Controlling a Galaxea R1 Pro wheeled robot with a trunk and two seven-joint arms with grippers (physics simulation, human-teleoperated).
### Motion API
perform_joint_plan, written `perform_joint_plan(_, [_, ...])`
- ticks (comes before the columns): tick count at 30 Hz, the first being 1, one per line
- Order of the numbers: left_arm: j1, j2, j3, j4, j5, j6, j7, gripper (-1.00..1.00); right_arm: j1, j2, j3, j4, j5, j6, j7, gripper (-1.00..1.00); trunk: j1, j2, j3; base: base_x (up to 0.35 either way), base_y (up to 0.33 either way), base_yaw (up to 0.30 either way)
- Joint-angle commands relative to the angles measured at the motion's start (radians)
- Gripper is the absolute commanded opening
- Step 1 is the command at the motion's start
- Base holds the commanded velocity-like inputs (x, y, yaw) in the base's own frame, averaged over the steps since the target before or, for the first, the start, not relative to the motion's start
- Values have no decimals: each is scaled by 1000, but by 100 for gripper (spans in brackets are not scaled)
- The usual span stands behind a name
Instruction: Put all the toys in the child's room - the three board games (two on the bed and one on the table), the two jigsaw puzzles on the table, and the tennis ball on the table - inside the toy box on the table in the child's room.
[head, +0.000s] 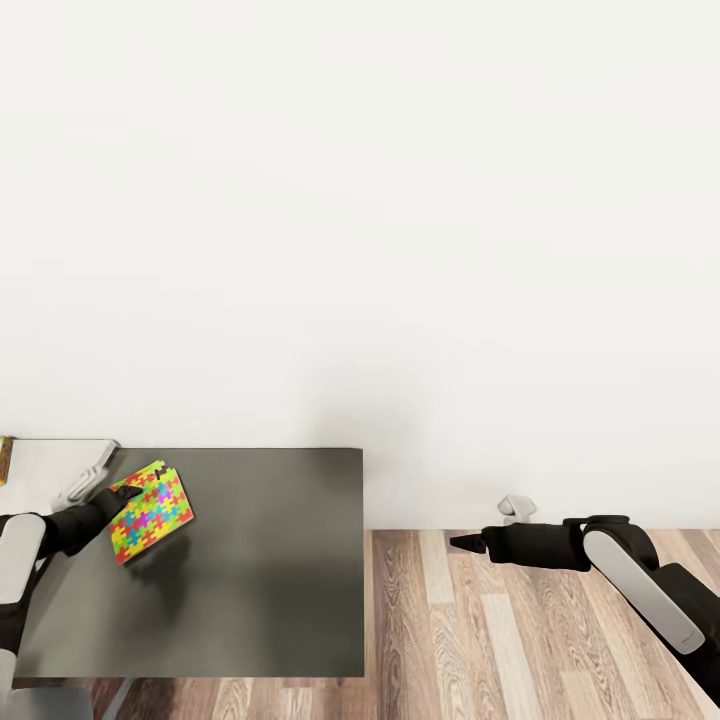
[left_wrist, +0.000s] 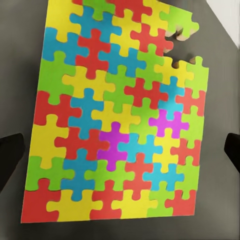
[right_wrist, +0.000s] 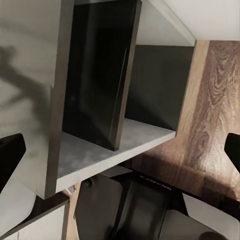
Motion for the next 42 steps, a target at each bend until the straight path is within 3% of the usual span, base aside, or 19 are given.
perform_joint_plan(1, [-5,0,0,3,11,2,9,100,-1,-1,1,0,10,2,9,100,0,-2,-1,0,0,0])
perform_joint_plan(15, [-17,3,-1,14,9,-5,8,100,0,0,1,52,12,-3,11,100,0,-2,-1,0,0,0])
perform_joint_plan(21, [-19,20,-1,16,11,-6,8,100,-1,4,2,98,14,-9,13,100,0,-2,-1,0,0,0])
perform_joint_plan(42, [-34,50,0,17,9,-7,13,100,-1,11,3,95,15,-10,11,100,0,-2,-1,0,0,0])
